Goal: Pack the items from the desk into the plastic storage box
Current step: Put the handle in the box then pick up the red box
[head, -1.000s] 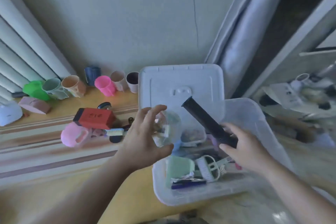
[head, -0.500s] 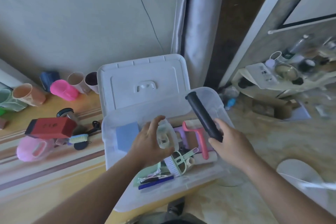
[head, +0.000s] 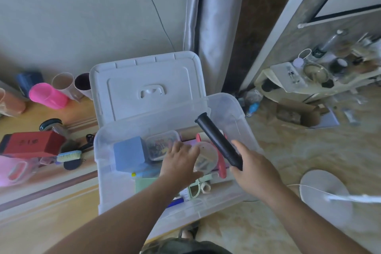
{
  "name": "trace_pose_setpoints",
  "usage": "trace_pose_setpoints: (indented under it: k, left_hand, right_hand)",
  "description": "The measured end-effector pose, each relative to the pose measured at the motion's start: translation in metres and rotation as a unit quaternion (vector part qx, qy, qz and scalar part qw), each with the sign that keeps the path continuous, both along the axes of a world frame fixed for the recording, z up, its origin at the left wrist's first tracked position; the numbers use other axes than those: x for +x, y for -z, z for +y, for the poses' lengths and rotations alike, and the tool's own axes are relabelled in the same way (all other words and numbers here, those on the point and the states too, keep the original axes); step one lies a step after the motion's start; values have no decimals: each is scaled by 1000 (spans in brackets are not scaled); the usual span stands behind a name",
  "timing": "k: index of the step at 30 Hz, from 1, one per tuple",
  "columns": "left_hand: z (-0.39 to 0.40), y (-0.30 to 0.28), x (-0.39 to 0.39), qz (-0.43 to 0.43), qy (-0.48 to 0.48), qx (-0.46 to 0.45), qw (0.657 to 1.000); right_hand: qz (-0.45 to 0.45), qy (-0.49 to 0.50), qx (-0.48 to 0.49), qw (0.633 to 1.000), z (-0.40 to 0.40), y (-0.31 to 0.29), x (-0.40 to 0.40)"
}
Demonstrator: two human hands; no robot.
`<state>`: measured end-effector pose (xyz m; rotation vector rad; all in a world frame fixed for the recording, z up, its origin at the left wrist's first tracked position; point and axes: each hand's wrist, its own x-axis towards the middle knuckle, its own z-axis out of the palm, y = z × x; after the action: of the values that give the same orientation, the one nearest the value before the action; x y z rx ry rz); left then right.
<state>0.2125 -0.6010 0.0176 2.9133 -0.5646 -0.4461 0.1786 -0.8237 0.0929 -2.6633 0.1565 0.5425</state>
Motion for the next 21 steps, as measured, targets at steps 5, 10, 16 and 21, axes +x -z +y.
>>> trace_pose_setpoints:
  k: [5, 10, 16, 21]
  left_hand:
    - [12, 0, -4, -26, 12, 66, 997]
    - [12, 1, -10, 0, 72, 62, 995]
    - [6, -8, -23, 109, 104, 104, 983]
    - [22, -38, -16, -15, 69, 16, 997]
  right_hand:
    - [17, -32, -101, 994, 10, 19, 5]
    - [41, -74, -141, 986, 18, 28, 22]
    - [141, -123, -175, 967, 24, 42, 31]
    - [71, -166, -182, 967, 43, 37, 16]
